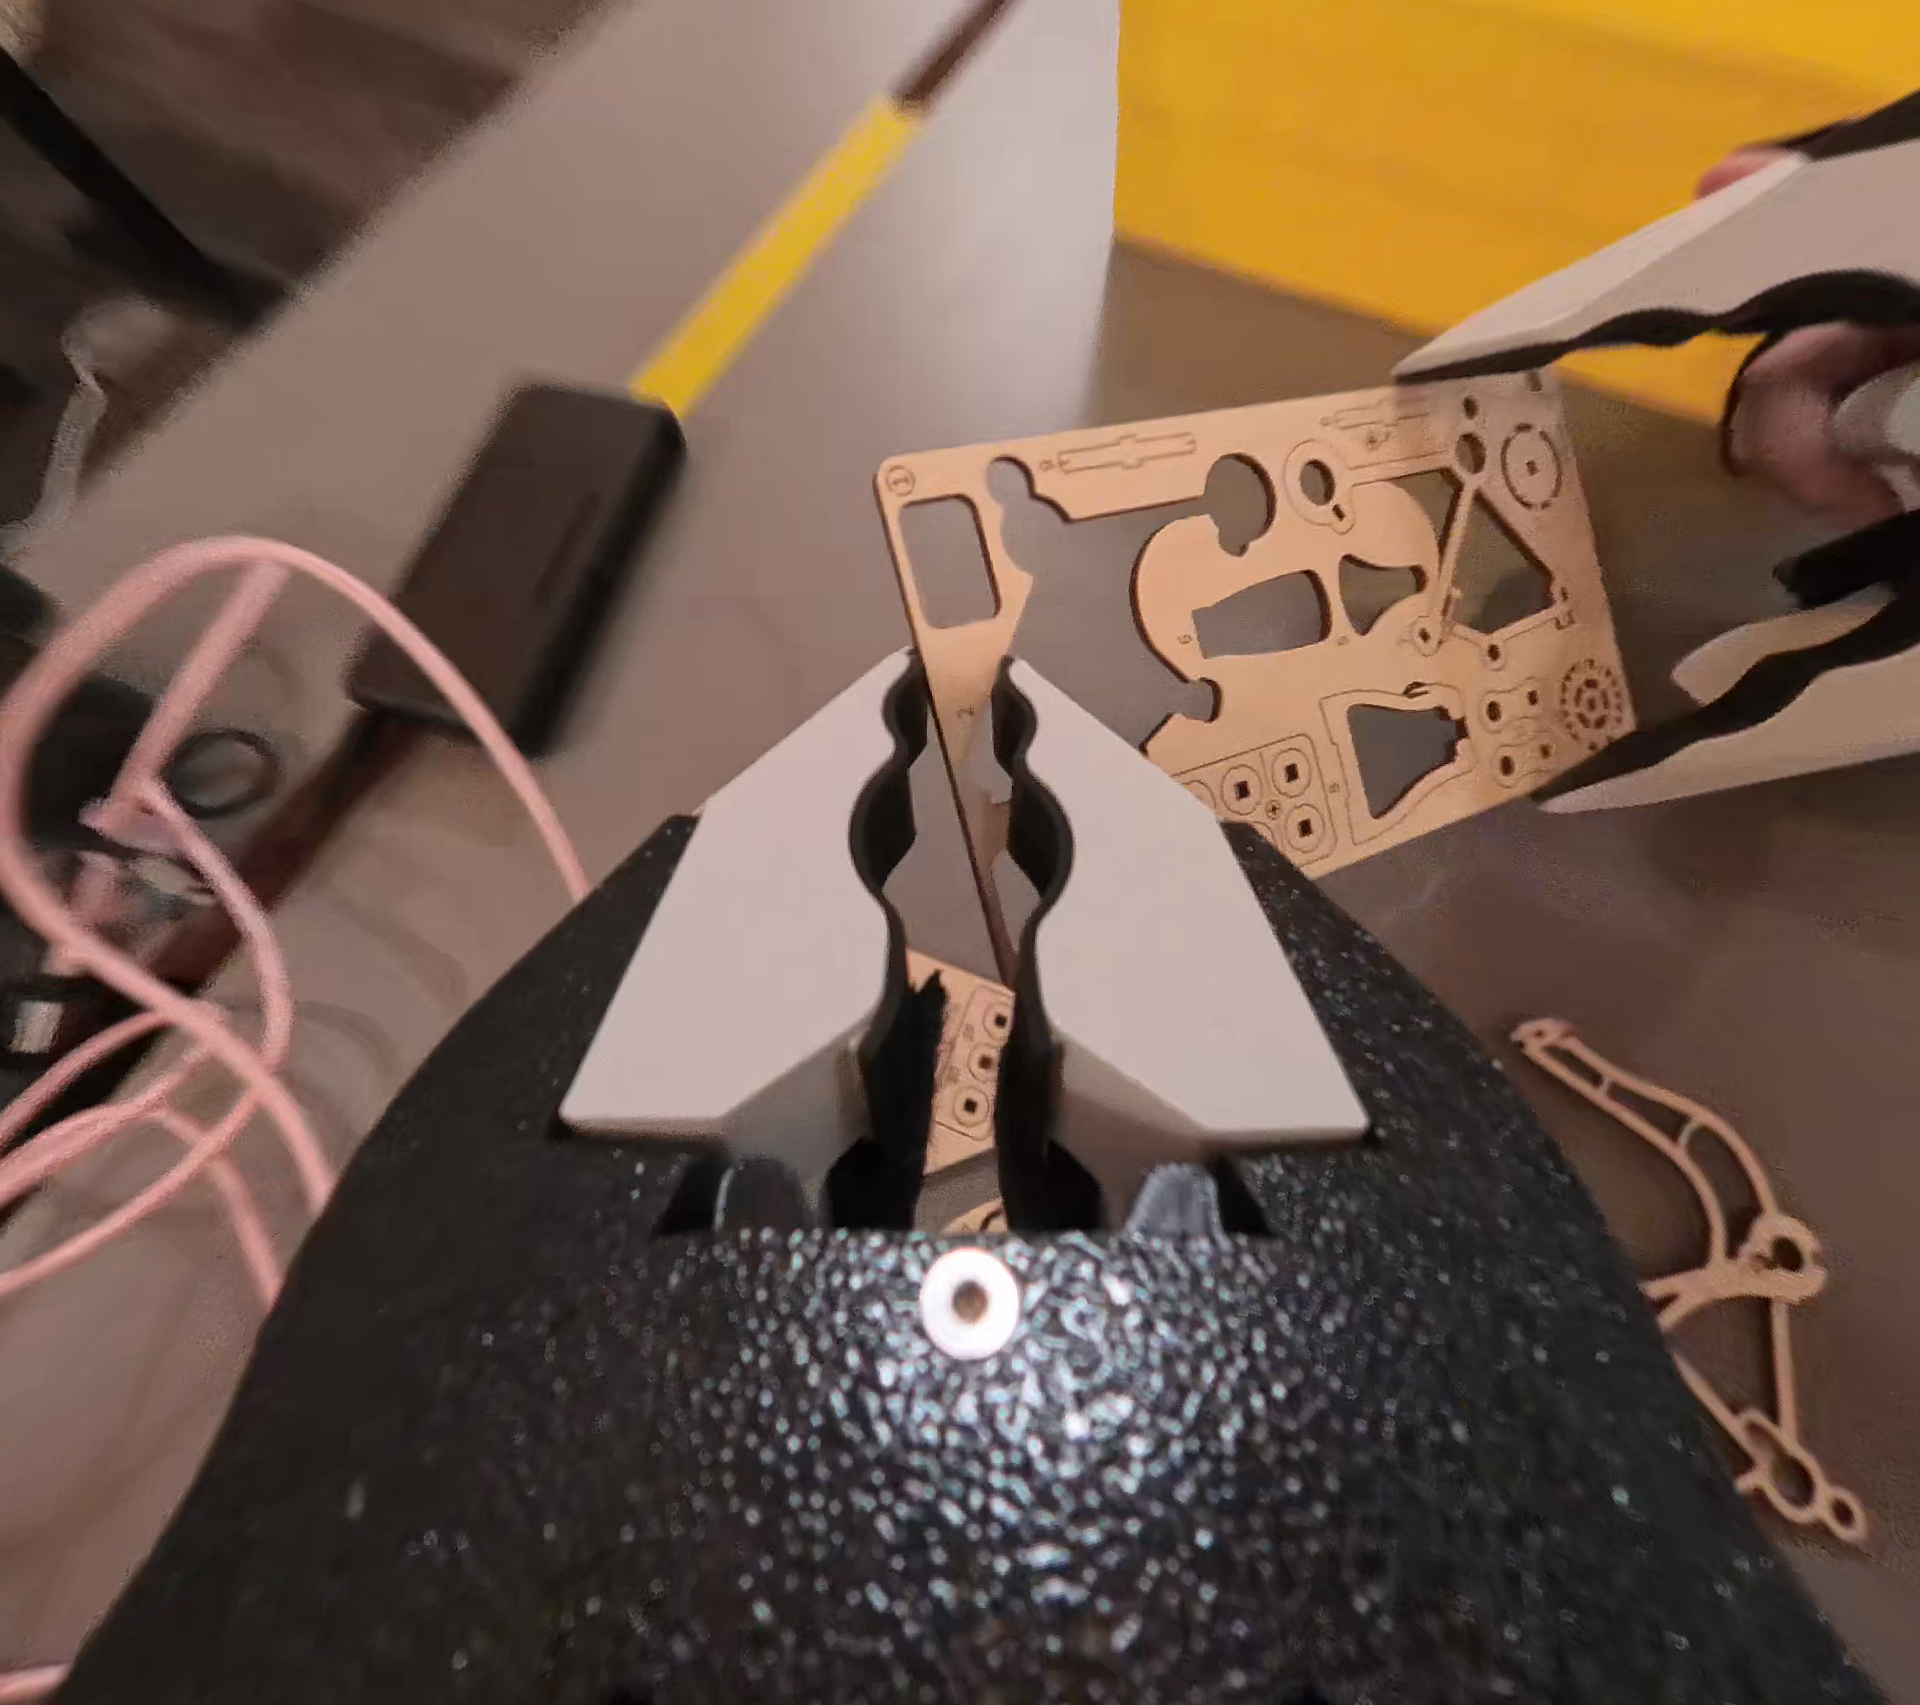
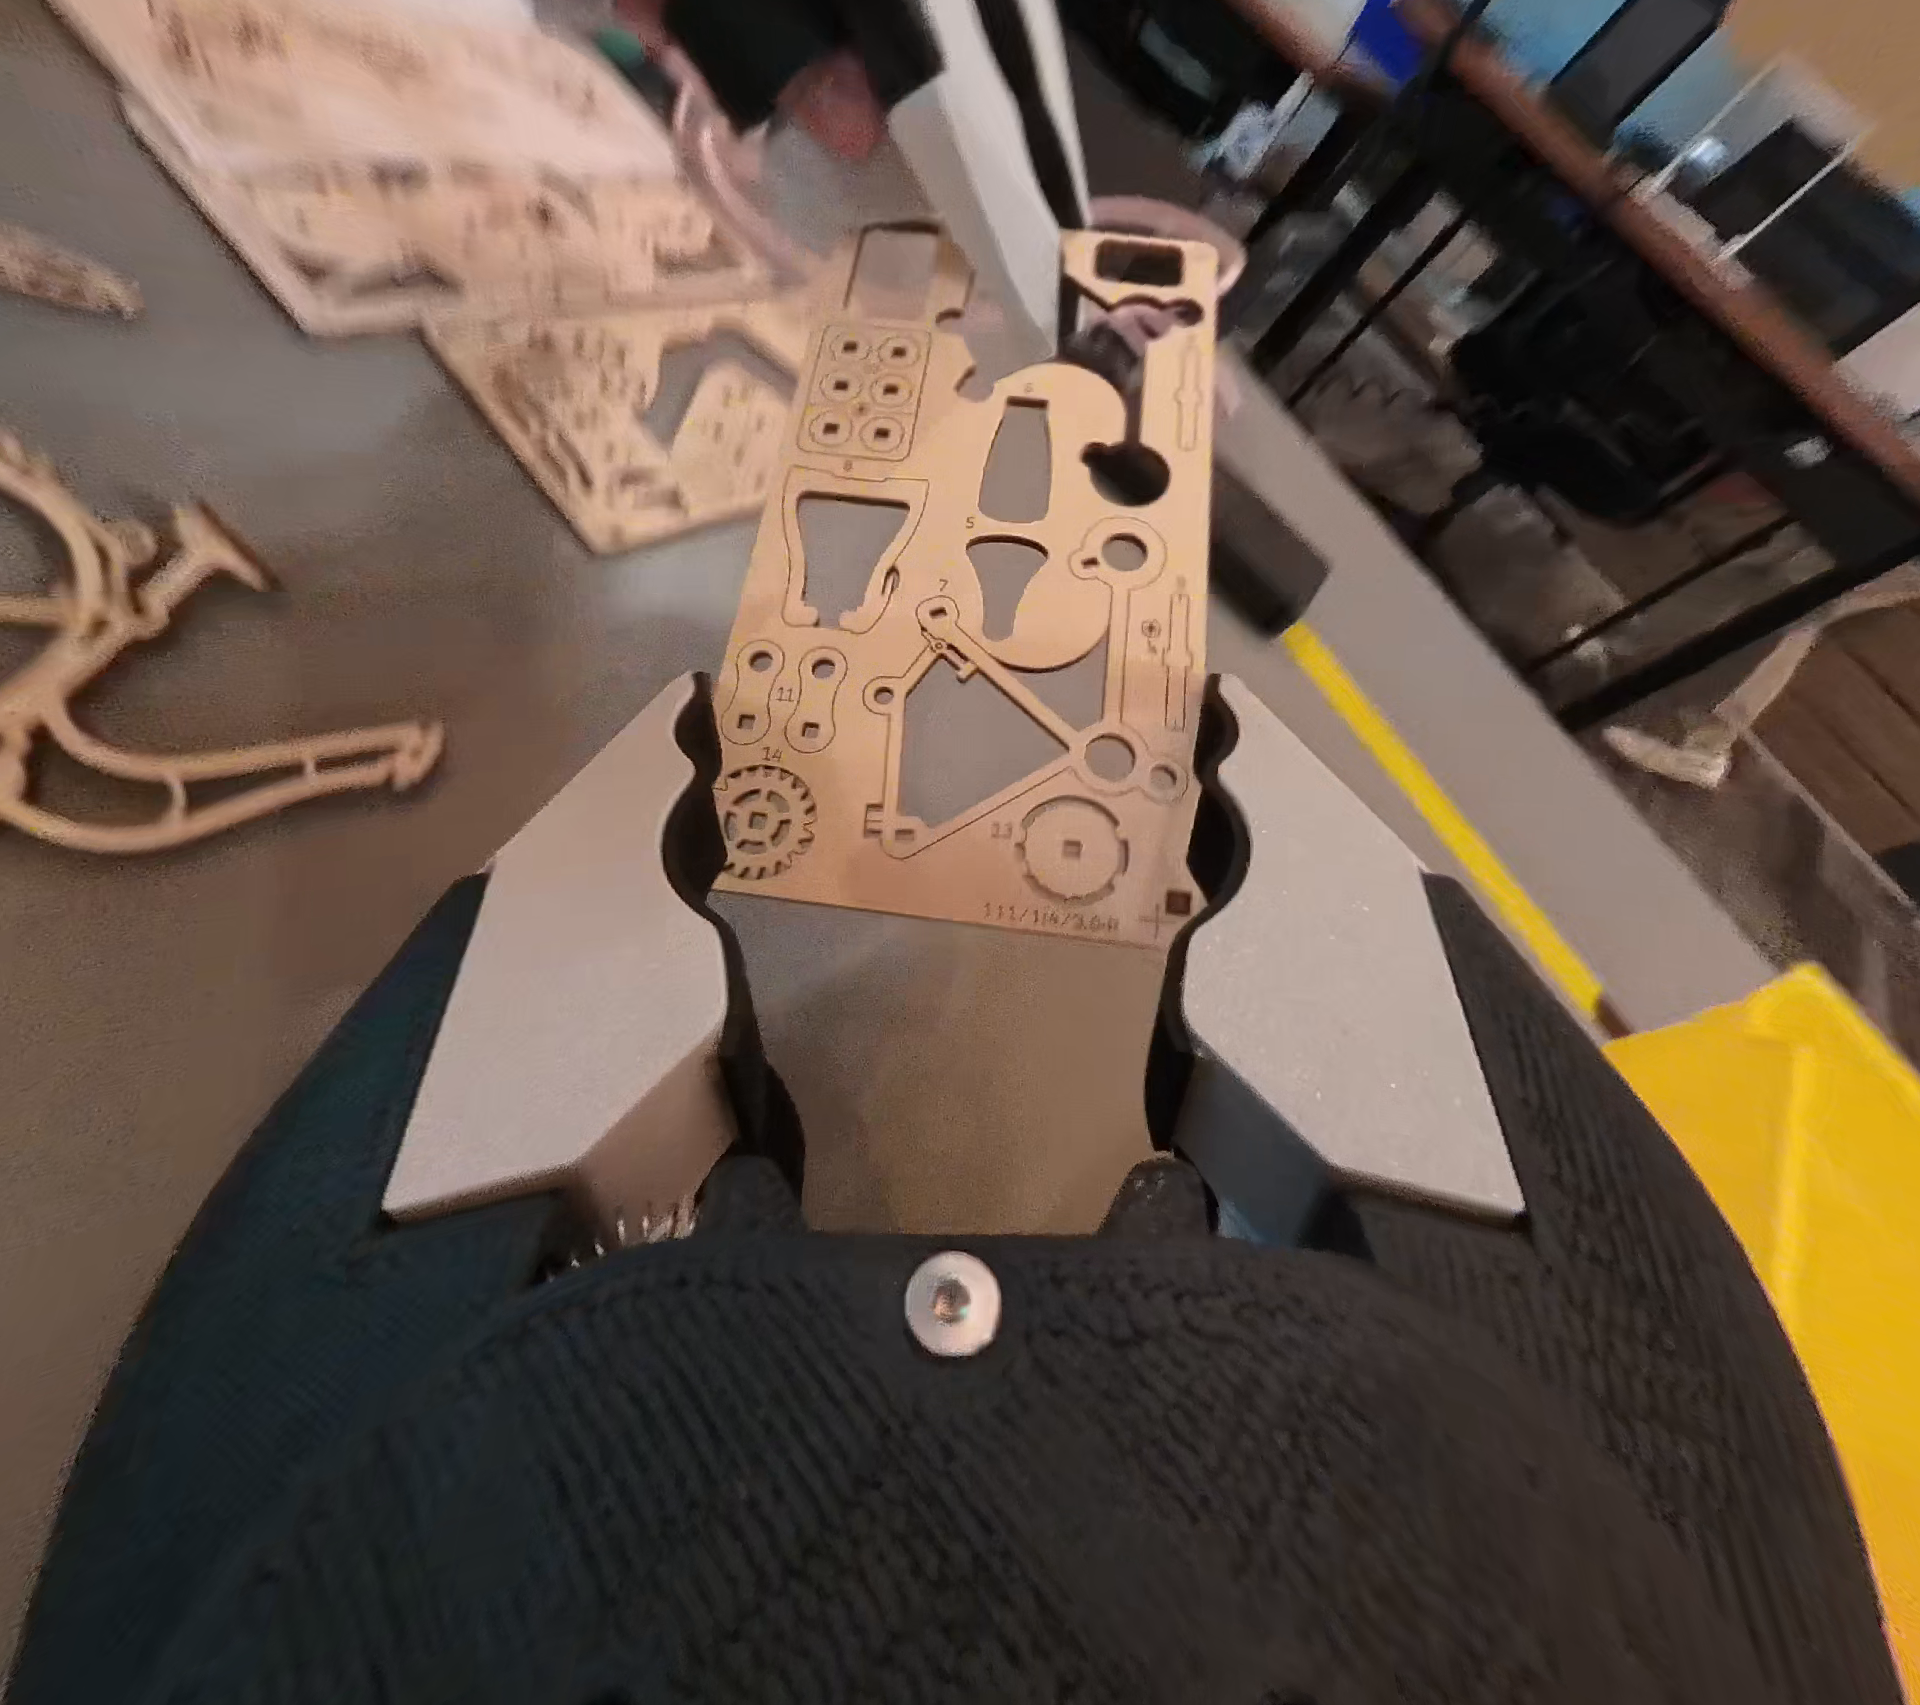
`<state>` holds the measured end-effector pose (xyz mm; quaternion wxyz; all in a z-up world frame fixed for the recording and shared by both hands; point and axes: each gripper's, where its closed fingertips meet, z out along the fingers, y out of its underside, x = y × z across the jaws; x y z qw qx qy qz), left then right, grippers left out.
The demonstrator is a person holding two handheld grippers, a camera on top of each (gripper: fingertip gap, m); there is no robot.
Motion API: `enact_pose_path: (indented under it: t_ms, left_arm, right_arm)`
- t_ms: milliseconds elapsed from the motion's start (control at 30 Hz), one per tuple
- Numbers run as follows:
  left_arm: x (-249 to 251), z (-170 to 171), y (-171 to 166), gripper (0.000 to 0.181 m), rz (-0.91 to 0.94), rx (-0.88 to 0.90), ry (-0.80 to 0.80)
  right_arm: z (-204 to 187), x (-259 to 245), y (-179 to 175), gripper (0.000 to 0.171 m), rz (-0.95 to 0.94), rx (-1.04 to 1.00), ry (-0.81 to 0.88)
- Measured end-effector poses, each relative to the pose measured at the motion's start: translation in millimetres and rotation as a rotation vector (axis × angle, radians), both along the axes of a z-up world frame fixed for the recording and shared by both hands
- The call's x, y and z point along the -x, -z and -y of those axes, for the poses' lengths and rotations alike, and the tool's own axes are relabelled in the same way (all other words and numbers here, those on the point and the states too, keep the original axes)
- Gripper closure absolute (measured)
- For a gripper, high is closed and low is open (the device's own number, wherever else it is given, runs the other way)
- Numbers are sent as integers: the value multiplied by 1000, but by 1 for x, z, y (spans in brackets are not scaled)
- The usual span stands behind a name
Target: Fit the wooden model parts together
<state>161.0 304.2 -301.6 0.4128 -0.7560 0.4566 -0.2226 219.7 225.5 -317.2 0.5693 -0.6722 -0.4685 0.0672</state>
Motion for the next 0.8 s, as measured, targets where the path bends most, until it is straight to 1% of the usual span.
enact_pose_path:
  t_ms: [33, 100, 167, 200, 267, 333, 400, 433, 467, 533, 567, 600, 633, 700, 800]
  left_arm:
    - [4, 2, -20, 172, 51, -63, -15]
    - [16, 6, -55, 172, 108, -213, -41]
    - [30, 15, -86, 172, 156, -337, -75]
    - [37, 20, -100, 172, 182, -389, -87]
    - [48, 33, -123, 172, 205, -497, -84]
    - [57, 47, -140, 172, 203, -584, -82]
    - [64, 59, -151, 172, 188, -642, -79]
    - [67, 64, -154, 172, 201, -614, -90]
    - [71, 68, -161, 171, 242, -573, -109]
    - [78, 87, -187, 167, 415, -512, -91]
    - [84, 99, -207, 157, 545, -497, -72]
    - [94, 106, -226, 134, 668, -487, -87]
    - [104, 110, -238, 117, 742, -487, -108]
    - [112, 117, -248, 98, 808, -498, -114]
    - [85, 129, -237, 100, 775, -404, 12]
  right_arm:
    - [1, 0, -18, 86, -43, -49, 0]
    - [2, 0, -58, 88, -132, -159, -1]
    - [3, 3, -92, 90, -218, -199, -26]
    - [3, 6, -105, 91, -255, -181, -49]
    - [5, 19, -120, 93, -304, -64, -123]
    - [16, 39, -125, 117, -309, 118, -247]
    - [28, 57, -130, 142, -297, 238, -345]
    - [36, 64, -131, 166, -278, 281, -402]
    - [37, 69, -136, 170, -293, 300, -401]
    - [42, 77, -157, 170, -391, 278, -454]
    - [45, 80, -172, 170, -467, 284, -486]
    - [44, 80, -186, 170, -551, 271, -491]
    - [41, 79, -201, 170, -644, 246, -491]
    - [44, 79, -225, 171, -830, 244, -533]
    - [53, 86, -240, 170, -968, 259, -615]
